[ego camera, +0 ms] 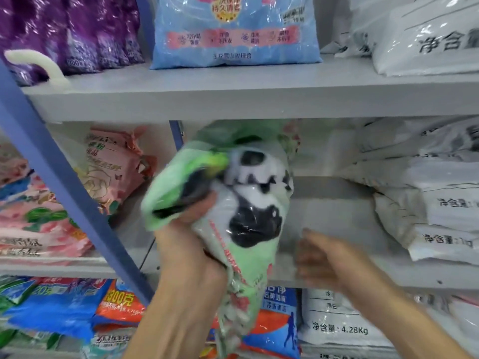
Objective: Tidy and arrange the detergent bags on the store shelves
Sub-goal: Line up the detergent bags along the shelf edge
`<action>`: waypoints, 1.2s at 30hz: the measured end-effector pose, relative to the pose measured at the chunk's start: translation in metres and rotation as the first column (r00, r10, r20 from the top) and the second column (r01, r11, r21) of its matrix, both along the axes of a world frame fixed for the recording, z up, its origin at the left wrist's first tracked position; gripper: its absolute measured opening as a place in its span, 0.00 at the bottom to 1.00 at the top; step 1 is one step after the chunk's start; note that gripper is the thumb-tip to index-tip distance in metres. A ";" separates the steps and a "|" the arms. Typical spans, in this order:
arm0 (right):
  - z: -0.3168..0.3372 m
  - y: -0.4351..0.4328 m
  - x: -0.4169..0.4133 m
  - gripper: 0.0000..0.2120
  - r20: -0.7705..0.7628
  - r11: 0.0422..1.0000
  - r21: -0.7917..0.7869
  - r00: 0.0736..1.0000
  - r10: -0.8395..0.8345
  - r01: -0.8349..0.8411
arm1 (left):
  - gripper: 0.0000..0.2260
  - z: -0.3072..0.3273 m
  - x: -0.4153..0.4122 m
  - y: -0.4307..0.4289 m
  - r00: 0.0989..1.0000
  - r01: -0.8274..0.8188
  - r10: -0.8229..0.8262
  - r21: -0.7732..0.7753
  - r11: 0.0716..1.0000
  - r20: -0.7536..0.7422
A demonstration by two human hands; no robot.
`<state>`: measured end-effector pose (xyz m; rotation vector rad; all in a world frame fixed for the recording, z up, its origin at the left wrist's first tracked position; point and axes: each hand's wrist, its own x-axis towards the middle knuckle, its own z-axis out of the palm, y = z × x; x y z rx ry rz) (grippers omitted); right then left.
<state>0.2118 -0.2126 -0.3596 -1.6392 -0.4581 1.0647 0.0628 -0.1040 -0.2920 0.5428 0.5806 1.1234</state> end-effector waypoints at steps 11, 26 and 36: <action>0.009 0.024 0.025 0.37 -0.207 0.977 0.176 0.974 -0.086 0.123 | 0.24 -0.045 -0.060 -0.011 0.893 0.257 -0.399 -0.491 0.832 -0.209; -0.009 0.011 0.046 0.21 -0.086 0.896 0.281 0.939 -0.334 0.344 | 0.21 -0.046 -0.072 0.042 0.841 0.432 -0.524 -0.415 0.800 -0.133; 0.000 -0.003 0.070 0.30 -0.055 0.974 -0.117 0.978 -0.202 0.195 | 0.25 -0.052 -0.090 0.059 0.209 0.588 -0.435 -0.243 0.772 -0.876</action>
